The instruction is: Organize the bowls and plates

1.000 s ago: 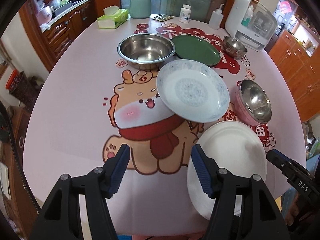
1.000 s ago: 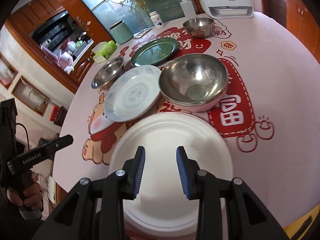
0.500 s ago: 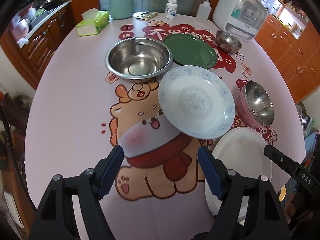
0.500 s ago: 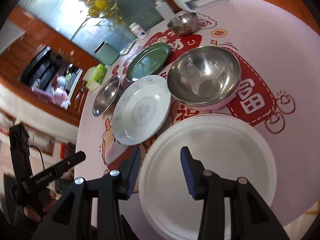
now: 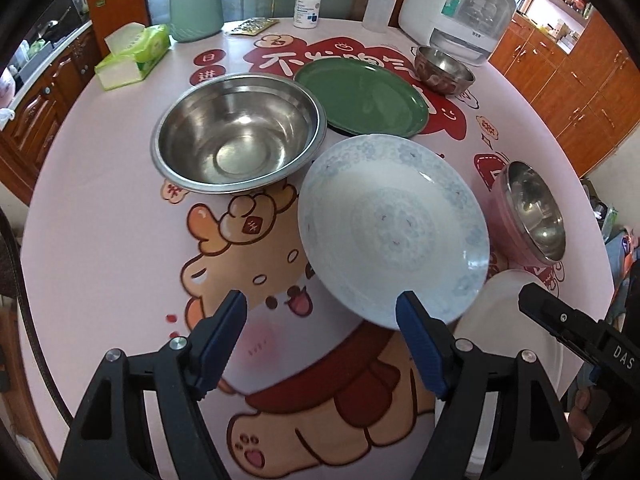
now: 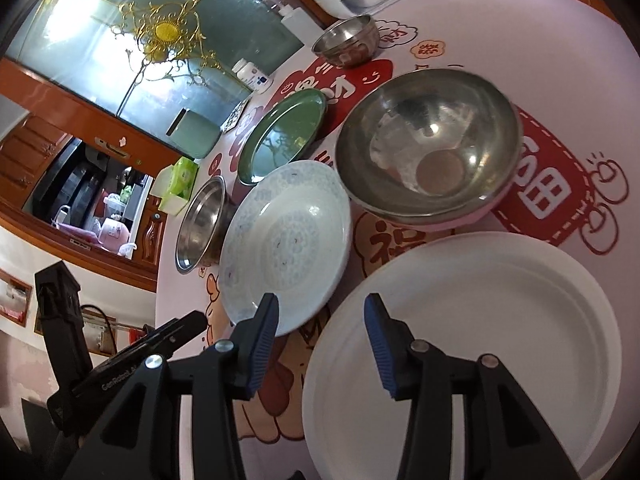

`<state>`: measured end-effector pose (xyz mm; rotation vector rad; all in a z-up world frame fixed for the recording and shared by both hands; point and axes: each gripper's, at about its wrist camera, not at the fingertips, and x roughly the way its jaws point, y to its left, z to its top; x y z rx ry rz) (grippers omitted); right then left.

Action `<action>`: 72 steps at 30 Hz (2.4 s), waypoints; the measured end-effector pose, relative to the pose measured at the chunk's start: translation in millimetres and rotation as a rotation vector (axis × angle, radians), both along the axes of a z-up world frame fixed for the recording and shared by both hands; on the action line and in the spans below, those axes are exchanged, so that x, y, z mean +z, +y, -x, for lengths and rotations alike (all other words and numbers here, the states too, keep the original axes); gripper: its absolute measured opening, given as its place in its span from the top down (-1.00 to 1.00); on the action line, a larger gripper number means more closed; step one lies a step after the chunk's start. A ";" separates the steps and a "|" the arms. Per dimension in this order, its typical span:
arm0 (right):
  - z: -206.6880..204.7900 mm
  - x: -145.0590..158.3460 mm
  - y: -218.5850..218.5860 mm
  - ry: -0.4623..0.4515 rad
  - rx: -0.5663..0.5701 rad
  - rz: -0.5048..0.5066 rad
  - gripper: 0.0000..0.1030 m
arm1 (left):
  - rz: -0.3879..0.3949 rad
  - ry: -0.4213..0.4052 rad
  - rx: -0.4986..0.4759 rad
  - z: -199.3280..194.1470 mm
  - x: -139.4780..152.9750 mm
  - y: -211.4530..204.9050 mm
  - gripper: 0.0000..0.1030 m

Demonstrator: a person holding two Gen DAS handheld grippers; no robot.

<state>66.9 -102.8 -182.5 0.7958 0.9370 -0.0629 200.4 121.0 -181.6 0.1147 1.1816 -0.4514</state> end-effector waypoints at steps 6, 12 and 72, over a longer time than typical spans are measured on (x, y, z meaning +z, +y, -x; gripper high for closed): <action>-13.3 -9.1 3.1 -0.021 -0.013 0.037 0.13 | 0.029 0.003 -0.019 -11.4 -19.5 -3.9 -0.47; -24.3 -19.9 2.6 -0.035 -0.042 0.070 0.13 | 0.067 0.002 -0.017 -24.4 -34.1 -5.6 -0.47; 0.6 -4.8 10.9 0.006 -0.073 0.118 0.80 | 0.093 0.004 -0.146 -1.8 -11.1 -3.0 0.68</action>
